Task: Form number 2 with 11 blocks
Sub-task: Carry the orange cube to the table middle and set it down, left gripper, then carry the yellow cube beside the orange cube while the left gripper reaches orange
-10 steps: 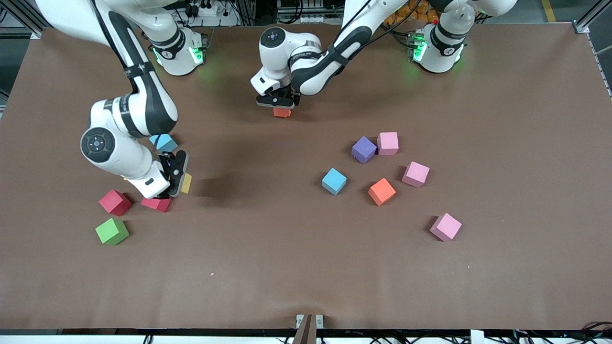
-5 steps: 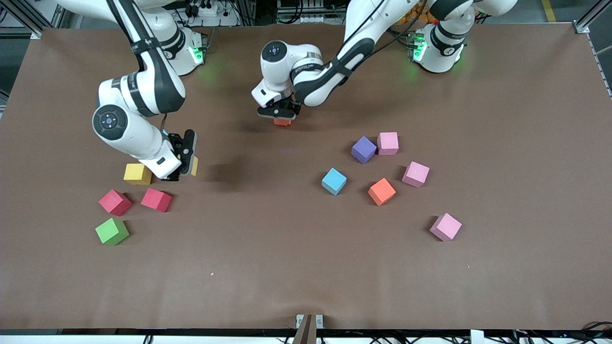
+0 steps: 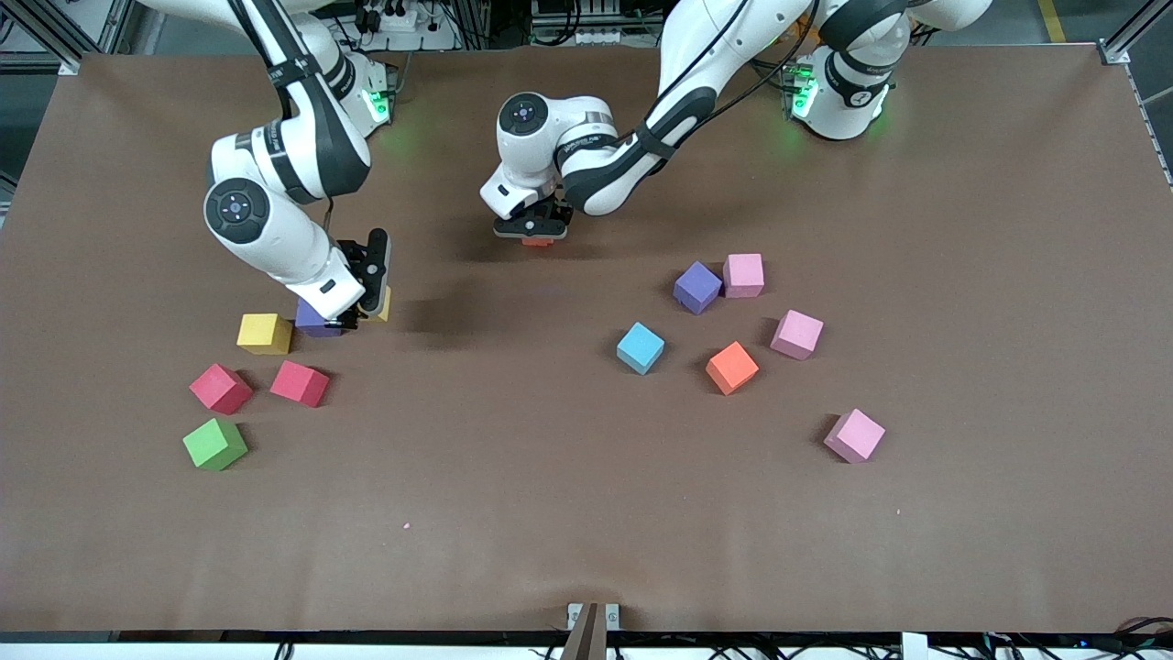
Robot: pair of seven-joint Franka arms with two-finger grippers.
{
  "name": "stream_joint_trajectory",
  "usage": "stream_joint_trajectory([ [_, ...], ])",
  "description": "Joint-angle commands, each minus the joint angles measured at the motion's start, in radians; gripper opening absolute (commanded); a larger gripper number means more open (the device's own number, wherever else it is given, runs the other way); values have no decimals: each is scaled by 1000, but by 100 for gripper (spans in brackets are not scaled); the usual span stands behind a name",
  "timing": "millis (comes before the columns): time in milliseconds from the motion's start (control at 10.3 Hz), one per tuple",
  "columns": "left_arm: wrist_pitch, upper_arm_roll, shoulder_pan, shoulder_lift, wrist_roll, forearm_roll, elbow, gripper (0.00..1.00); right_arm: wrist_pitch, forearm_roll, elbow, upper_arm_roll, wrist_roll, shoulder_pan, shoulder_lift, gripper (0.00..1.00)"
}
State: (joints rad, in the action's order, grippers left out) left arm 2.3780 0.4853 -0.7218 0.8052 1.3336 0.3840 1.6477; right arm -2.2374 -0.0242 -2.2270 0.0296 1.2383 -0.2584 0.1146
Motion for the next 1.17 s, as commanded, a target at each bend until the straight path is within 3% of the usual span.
stream_joint_trajectory([
  [0,-26,-11,-13,2,62,-8,-22,100,-16,-11,-26,-3,-29,-5,-23,46],
  [390,-156,-7,19,-138,163,-25,-23,100,-7,-11,-26,-3,-66,-38,-32,45],
  [683,-259,-7,219,-228,168,-123,-20,100,39,-11,-28,-3,-66,-67,-52,44],
  [1073,-266,-10,537,-236,176,-116,-16,100,36,-11,-63,-2,-94,-162,-91,44],
])
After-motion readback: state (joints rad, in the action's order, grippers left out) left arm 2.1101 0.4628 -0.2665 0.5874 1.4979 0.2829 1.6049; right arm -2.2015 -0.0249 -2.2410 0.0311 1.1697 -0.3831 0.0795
